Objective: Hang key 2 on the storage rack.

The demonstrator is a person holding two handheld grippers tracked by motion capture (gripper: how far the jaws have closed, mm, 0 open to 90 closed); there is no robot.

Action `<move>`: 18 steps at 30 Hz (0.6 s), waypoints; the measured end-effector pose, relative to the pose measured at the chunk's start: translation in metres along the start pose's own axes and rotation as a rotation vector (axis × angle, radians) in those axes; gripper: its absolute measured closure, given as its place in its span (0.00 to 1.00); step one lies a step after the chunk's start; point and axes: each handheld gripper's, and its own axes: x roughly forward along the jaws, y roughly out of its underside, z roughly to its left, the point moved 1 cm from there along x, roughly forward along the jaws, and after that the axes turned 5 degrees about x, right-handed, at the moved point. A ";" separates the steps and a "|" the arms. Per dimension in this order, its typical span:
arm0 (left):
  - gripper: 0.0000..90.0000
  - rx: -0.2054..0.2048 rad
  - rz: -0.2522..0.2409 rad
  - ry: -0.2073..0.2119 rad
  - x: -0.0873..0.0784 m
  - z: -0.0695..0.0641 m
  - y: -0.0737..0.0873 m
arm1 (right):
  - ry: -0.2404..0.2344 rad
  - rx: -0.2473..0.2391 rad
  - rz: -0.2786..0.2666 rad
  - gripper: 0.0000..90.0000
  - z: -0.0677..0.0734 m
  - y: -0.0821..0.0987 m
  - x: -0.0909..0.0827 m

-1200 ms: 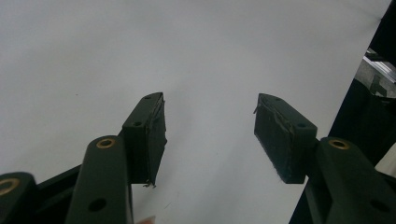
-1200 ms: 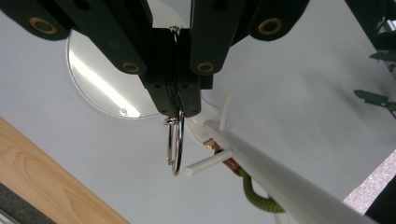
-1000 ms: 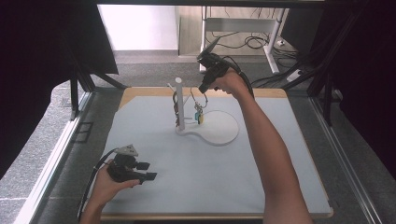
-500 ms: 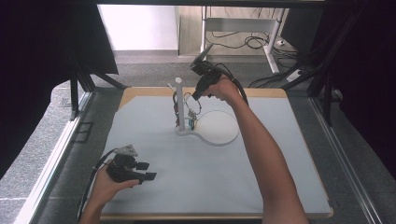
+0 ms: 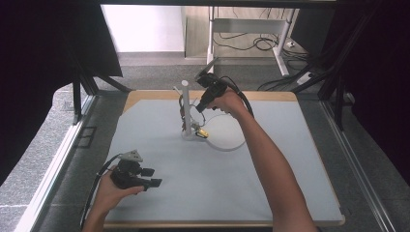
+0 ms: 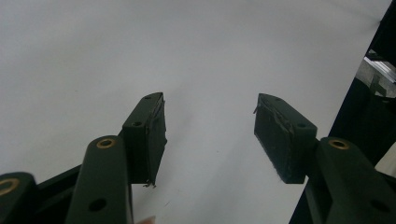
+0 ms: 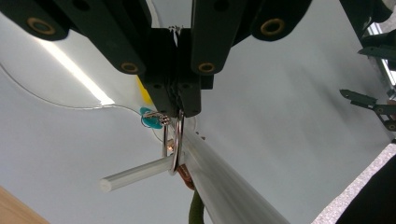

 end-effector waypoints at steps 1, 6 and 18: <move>0.49 -0.001 0.001 0.001 0.000 0.000 0.000 | -0.004 0.002 -0.003 0.97 0.000 0.001 0.001; 0.49 0.004 0.007 0.012 0.001 0.000 0.000 | -0.022 0.000 -0.008 0.96 0.001 0.004 0.003; 0.48 0.004 0.009 0.009 0.001 -0.001 0.000 | -0.015 0.006 -0.042 0.88 -0.001 0.014 -0.007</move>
